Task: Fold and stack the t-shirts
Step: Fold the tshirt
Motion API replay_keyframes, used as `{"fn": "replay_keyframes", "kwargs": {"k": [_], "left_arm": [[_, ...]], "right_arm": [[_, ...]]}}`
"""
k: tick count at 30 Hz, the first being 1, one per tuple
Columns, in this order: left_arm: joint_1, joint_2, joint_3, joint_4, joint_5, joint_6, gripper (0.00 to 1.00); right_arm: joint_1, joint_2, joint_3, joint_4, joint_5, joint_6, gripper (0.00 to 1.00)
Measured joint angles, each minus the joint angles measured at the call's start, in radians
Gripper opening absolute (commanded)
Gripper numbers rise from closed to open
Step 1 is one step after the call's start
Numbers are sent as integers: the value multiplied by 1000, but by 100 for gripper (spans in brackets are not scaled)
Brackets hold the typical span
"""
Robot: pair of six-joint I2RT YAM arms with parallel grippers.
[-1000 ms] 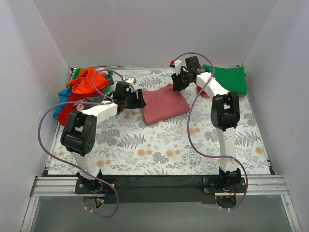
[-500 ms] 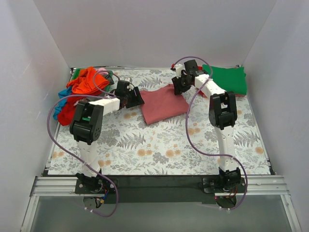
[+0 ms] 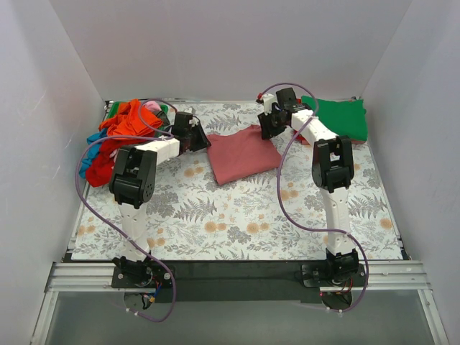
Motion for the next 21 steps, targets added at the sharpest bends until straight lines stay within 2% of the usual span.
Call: {"fn": "replay_keyframes", "kwargs": {"k": [6,9,10,21], "left_arm": [[0,16,6,-4,10,-8,13],[3,16,6,2,14,-14,1],[5,16,6,8,19,-18,0],[24,16,-75,211,79,-68,0]], "right_arm": [[-8,0,0,2,-1,5,45],[-15,0,0,4,-2,10,47],[-19,0,0,4,-3,11,47],[-42,0,-2,5,-58,50,43]]}}
